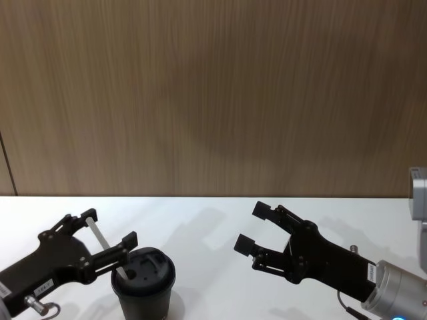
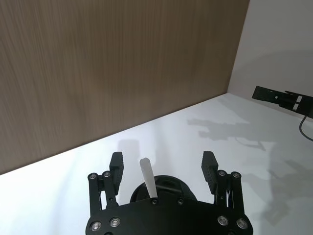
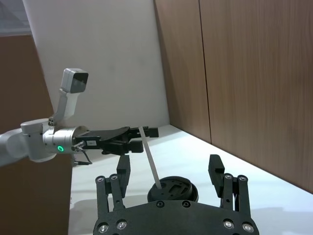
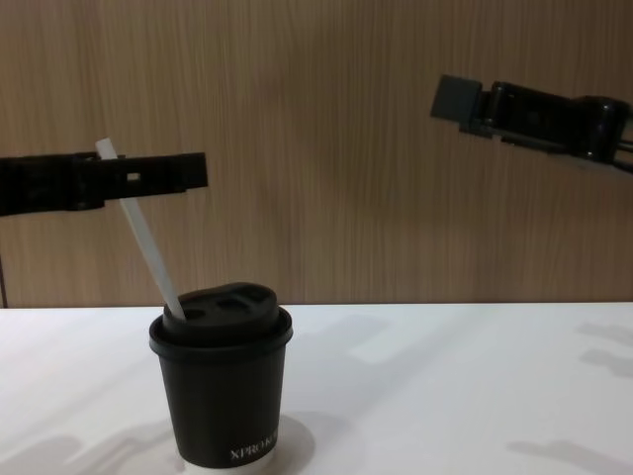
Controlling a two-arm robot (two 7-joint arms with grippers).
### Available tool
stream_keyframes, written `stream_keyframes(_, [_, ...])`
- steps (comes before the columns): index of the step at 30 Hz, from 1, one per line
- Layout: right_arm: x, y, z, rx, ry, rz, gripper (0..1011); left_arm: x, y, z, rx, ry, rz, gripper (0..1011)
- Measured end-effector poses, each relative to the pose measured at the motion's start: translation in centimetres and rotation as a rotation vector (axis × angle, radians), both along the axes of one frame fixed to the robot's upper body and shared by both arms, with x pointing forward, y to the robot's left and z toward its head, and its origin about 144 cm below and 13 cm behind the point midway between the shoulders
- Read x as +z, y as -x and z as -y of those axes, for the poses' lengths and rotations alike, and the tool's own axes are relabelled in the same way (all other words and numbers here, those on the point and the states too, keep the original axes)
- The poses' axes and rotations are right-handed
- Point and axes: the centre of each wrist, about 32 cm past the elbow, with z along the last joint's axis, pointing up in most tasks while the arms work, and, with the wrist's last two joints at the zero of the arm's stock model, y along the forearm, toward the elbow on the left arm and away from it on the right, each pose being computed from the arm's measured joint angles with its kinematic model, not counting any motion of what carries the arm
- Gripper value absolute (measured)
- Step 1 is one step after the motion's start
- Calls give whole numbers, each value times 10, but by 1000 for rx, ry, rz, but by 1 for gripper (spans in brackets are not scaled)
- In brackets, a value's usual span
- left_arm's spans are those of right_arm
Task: Pick up the straw with one hand, pass it to the other hand, and insert it into the cup.
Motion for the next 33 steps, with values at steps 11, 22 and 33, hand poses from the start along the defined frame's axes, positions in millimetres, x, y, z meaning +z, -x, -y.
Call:
stream_keyframes(11, [0,0,0,0,0,0,1001,2,21,-3,15,-23,-3,1003])
stream_keyframes(22, [0,0,0,0,0,0,1001,6,39,-7,-23,-73,-3,1004])
stream_keyframes(33, [0,0,0,0,0,0,1001,13,52,-11,-81,-118,14,1003])
